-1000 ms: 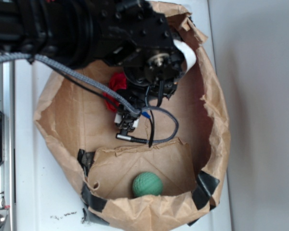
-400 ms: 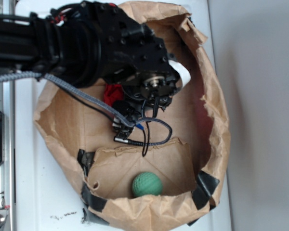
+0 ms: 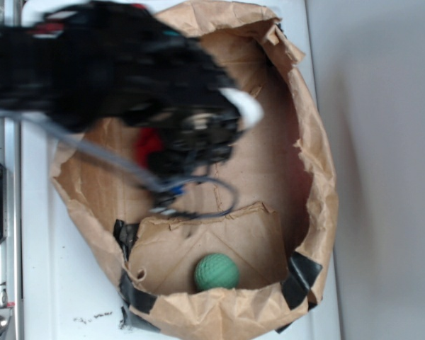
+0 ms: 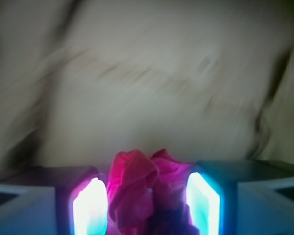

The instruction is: Grab the red paper.

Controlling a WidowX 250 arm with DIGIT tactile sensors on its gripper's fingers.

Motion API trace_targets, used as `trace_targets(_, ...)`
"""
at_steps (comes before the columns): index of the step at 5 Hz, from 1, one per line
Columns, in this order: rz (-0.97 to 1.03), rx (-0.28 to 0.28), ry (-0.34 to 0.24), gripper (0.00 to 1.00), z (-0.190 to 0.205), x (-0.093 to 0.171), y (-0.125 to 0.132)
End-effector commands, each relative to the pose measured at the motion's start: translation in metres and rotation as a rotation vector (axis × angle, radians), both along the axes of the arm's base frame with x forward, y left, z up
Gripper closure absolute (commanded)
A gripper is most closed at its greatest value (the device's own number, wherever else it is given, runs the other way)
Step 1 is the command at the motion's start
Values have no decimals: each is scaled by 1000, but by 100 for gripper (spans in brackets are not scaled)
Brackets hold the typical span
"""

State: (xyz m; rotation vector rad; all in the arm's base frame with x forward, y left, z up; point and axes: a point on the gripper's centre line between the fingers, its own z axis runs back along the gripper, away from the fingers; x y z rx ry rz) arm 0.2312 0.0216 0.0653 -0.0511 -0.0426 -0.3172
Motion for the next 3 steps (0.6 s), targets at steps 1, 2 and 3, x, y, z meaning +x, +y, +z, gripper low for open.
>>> trace_targets(1,0,-74,-96,100,95,14,1)
trace_targets(2,0,-100,-73,100,101,22,11)
trace_targets(3,10,-43,-27,100,101,33,18)
